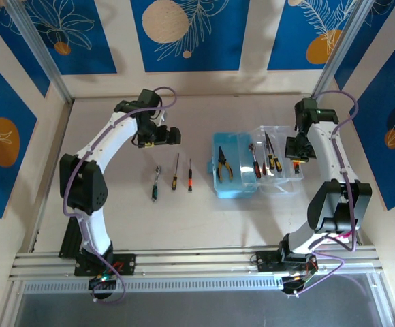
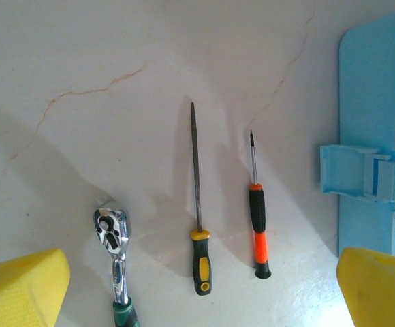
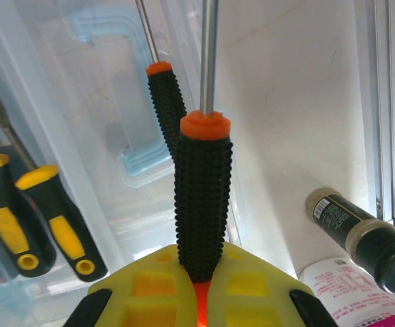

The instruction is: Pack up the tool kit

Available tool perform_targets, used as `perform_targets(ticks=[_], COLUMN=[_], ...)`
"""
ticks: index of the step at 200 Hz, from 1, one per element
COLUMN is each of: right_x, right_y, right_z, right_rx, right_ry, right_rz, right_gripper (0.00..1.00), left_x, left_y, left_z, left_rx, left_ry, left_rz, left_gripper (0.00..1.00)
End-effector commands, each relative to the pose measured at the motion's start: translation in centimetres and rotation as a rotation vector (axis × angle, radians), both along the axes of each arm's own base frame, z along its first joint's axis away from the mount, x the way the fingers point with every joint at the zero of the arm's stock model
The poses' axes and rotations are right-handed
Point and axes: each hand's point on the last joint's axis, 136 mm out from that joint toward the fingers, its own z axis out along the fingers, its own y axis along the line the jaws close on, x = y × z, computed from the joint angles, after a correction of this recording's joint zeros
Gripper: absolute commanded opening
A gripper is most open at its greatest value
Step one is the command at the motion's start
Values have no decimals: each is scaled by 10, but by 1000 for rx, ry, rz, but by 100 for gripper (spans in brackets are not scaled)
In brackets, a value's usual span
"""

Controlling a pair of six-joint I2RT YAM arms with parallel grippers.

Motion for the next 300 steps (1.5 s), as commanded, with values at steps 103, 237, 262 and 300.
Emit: perform_targets(ticks=[103,237,262,300], right_x=[7,35,35,37], right_y=[10,90,102,116], right_z=[-21,65,49,46], right_rx=[-21,141,140,140], right_ry=[86,-259,-210,-195], right_rz=[56,270,295,339], right_gripper=[29,99,99,99], left_x=[-17,-39,-50,-59], left_y=[11,32,37,42], left_z=[-23,-88,-104,-130], left_rx=[62,189,217,236], left_ry=[65,202,244,292], left_rz=[-5,6,8,24], left_gripper=[100,80,74,66])
